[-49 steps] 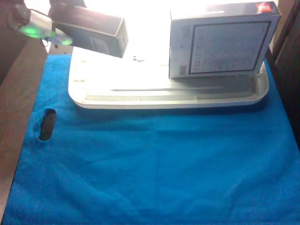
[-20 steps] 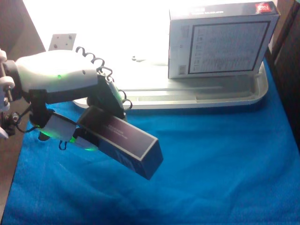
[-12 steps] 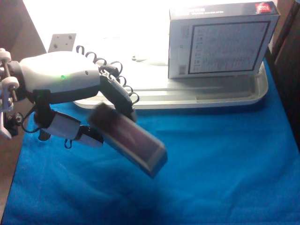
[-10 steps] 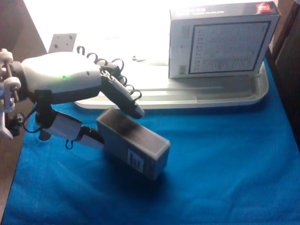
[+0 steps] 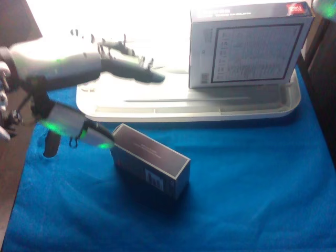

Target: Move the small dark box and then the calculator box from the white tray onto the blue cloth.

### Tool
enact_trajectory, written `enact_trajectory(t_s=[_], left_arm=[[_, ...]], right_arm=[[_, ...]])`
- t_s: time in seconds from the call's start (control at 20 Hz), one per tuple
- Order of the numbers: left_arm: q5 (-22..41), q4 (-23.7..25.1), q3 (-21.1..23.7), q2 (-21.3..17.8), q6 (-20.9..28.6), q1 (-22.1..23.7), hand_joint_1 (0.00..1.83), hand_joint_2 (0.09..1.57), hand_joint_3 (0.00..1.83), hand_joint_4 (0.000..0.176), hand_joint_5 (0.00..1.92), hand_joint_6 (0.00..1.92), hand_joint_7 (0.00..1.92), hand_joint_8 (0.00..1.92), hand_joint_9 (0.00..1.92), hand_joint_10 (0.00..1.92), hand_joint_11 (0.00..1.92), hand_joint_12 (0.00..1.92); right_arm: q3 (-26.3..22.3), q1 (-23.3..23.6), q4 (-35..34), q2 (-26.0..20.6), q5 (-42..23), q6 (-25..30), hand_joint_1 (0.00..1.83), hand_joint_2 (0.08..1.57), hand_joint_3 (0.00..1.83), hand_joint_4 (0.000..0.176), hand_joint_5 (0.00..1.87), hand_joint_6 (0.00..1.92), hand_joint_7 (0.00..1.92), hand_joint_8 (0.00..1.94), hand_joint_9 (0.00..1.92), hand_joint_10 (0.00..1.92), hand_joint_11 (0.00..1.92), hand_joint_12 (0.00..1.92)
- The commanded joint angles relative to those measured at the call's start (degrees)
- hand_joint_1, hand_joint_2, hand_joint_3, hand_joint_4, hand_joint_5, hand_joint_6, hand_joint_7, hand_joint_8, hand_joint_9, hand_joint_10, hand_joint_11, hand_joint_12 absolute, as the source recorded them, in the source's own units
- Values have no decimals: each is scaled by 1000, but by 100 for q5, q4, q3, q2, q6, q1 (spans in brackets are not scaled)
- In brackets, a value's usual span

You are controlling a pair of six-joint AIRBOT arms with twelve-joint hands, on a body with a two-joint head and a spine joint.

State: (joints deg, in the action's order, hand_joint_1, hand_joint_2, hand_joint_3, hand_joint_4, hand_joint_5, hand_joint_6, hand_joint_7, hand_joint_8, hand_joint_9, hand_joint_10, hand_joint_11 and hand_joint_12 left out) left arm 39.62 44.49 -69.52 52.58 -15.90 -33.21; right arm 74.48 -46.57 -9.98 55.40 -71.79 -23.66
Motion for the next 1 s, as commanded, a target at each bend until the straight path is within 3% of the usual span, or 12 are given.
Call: enact_trajectory(t_s=[0.0, 0.05, 0.1, 0.25, 0.35, 0.45, 0.55, 0.6, 0.65, 0.75, 0.9, 0.95], left_arm=[[494, -353, -20, -33, -97, 75, 986, 834, 0, 10, 338, 0, 408, 0, 410, 0, 196, 436], [515, -427, -38, -47, -147, 91, 964, 811, 0, 15, 343, 3, 411, 2, 431, 9, 221, 449], [527, -454, -69, -56, -153, 124, 954, 795, 4, 15, 337, 1, 407, 1, 439, 2, 192, 519], [529, -563, -80, -52, -271, 148, 897, 778, 0, 30, 280, 0, 378, 0, 386, 0, 3, 760], [543, -613, -96, -39, -289, 148, 913, 780, 0, 36, 284, 1, 381, 0, 397, 4, 4, 797], [540, -659, -91, -30, -344, 151, 921, 797, 4, 42, 268, 0, 354, 0, 372, 0, 0, 818], [540, -752, -67, -24, -553, 187, 910, 793, 1, 29, 204, 0, 341, 0, 373, 2, 0, 795], [535, -775, -80, 2, -658, 268, 885, 780, 0, 28, 178, 0, 332, 0, 371, 1, 0, 773], [547, -783, -104, 29, -678, 347, 865, 783, 0, 3, 152, 1, 322, 0, 359, 0, 0, 728], [562, -783, -133, 62, -723, 520, 828, 790, 4, 4, 144, 0, 309, 0, 330, 0, 0, 680], [614, -902, -176, 52, -871, 702, 812, 775, 0, 32, 109, 0, 263, 1, 265, 3, 0, 554], [637, -980, -177, 39, -940, 718, 811, 785, 1, 28, 89, 1, 251, 1, 260, 1, 0, 593]], right_arm=[[70, 157, -130, 20, -443, 49, 654, 804, 0, 27, 341, 0, 374, 14, 313, 6, 0, 908], [116, 280, -102, 48, -240, 49, 682, 769, 0, 52, 331, 0, 368, 6, 301, 1, 0, 891], [223, 478, 33, 94, 188, 49, 716, 766, 0, 52, 331, 1, 380, 9, 299, 0, 0, 889], [430, 926, 436, 227, 990, 50, 822, 758, 0, 17, 321, 0, 300, 1, 326, 13, 13, 1076], [624, 1253, 758, 393, 1538, 158, 790, 716, 0, 19, 329, 1, 336, 4, 396, 20, 82, 1102], [803, 1413, 1030, 526, 1846, 350, 775, 710, 0, 0, 341, 0, 435, 5, 573, 30, 358, 1070], [1112, 1795, 1756, 755, 2570, 664, 736, 681, 0, 6, 345, 1, 487, 16, 615, 33, 361, 1061], [1224, 1990, 2050, 870, 2994, 669, 754, 646, 0, 29, 344, 0, 467, 4, 540, 6, 234, 1124], [1264, 1992, 2073, 909, 3050, 703, 751, 625, 0, 38, 349, 0, 491, 2, 510, 2, 122, 1245], [1319, 1992, 2117, 943, 3148, 790, 739, 644, 4, 34, 331, 0, 465, 2, 463, 7, 53, 1373], [1513, 1992, 2435, 1097, 3548, 1054, 740, 633, 0, 30, 319, 1, 425, 1, 460, 2, 130, 1233], [1530, 1992, 2465, 1114, 3615, 1054, 746, 632, 0, 10, 323, 0, 413, 0, 410, 0, 34, 1230]])
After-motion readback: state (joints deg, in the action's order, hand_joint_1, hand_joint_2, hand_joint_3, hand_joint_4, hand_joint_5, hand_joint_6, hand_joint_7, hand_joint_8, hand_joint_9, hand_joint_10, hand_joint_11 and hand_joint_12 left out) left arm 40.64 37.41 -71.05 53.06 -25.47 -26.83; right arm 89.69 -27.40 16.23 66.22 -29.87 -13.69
